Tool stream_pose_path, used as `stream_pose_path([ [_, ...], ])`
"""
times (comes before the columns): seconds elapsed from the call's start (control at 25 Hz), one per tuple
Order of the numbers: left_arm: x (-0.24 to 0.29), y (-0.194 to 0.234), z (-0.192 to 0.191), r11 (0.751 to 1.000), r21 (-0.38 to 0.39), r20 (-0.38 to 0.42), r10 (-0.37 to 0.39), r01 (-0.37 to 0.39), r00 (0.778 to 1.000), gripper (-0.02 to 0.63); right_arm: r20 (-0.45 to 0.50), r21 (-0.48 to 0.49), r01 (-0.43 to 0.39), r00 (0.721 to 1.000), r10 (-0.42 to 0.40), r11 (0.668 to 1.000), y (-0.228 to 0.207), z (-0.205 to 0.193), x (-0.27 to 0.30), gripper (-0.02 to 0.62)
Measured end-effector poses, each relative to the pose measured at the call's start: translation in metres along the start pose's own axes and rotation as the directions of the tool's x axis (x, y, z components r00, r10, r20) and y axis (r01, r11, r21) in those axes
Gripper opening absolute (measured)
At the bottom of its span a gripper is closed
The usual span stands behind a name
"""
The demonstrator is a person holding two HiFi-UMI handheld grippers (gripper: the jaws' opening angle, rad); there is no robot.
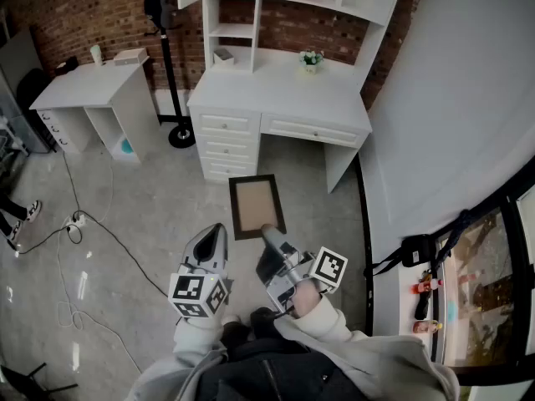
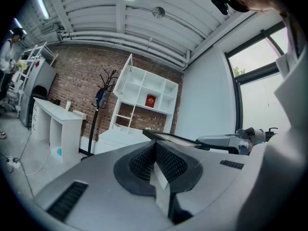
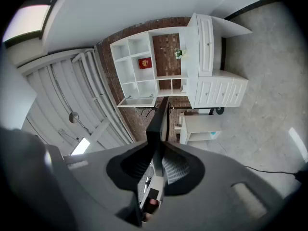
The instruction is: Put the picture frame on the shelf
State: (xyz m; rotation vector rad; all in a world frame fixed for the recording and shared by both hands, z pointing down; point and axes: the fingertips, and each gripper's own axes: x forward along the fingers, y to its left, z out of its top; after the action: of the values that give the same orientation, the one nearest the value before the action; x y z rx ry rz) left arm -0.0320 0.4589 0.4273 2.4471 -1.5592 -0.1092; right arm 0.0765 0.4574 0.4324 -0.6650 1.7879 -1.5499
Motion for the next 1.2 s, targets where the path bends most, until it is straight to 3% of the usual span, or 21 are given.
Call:
stream_pose_path([
  [0.4,0.043,-0.031,-0.003,1.000,-0.001,0.001,-0.009,0.009,1.000,0.003,0.028,0.002,-0.008,1.000,0.008,1.000,-0.002,0.054,-0.018,0.067],
  [0.76,0.081,-0.054,-0.003,1.000,-0.003,0.029,0.017,-0.017,0.999,0.003,-0.021,-0.057,-0.038,0.999,0.037,0.998,0.002,0.101,-0.013,0.067],
  [1.2,0.111,-0.048,-0.009,0.999,-0.007,0.020,0.047,-0.047,0.999,0.003,-0.034,-0.028,-0.051,0.998,0.050,0.998,-0.006,0.131,0.004,0.067],
])
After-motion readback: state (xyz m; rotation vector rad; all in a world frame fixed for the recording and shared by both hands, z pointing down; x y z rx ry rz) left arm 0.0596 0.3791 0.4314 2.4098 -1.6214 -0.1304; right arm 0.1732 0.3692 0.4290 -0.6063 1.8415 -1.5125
